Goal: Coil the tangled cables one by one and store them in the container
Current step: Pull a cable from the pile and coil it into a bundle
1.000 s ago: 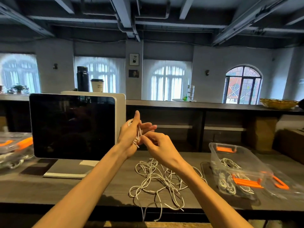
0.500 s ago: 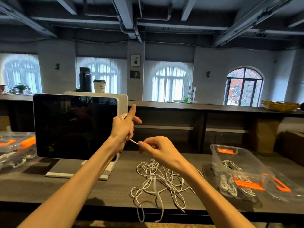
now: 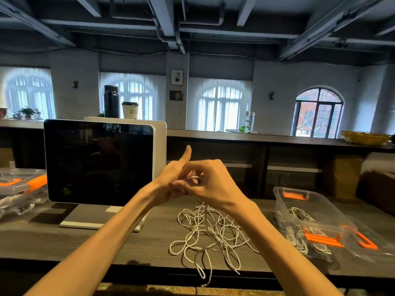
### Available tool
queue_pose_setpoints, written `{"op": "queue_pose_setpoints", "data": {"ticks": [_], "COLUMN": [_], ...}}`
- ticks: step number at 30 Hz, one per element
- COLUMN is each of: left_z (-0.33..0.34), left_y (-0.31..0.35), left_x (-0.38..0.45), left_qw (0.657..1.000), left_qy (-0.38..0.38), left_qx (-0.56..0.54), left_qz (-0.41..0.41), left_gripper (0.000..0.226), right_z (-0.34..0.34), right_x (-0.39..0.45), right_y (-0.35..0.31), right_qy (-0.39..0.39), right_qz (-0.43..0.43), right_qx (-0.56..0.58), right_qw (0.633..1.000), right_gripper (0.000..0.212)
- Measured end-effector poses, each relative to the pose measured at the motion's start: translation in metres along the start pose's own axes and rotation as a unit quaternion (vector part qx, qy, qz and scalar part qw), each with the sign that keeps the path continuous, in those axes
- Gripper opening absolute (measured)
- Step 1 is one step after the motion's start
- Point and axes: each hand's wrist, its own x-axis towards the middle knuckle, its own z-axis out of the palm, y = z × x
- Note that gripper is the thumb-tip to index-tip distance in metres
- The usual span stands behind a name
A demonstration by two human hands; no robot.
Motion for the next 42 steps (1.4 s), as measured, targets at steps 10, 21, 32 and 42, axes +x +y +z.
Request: {"op": "queue_pose_setpoints", "data": {"ticks": [10,21,32,42], "left_z": [0.001,0.004,0.010,0.005], "left_y": [0.003,0.005,0.000,-0.007], "left_x": [-0.018,-0.019,-0.021,-0.014], "left_qw": [0.979,0.970,0.966,0.975], "left_qy": [-0.191,-0.207,-0.201,-0.029], "left_qx": [0.038,-0.051,-0.057,-0.214], "left_qz": [-0.054,-0.116,-0.156,-0.042], "left_gripper": [0.069,0.073,0.078,0.054], "right_z": [-0.015,-0.033,-0.038,-0.018], "right_x": [-0.005,-0.004,-0.001,-0.014], "right_y": [0.010,0.010,0.021,0.029], "right_qy": [0.006,-0.070,-0.110,0.019], "right_qz": [0.070,0.031,0.091,0.210], "right_qx": [0.079,0.038,0.054,0.144], "right_qw": [0.994,0.996,0.988,0.967], "right_gripper": [0.027,0.017,0.026,0.028]}}
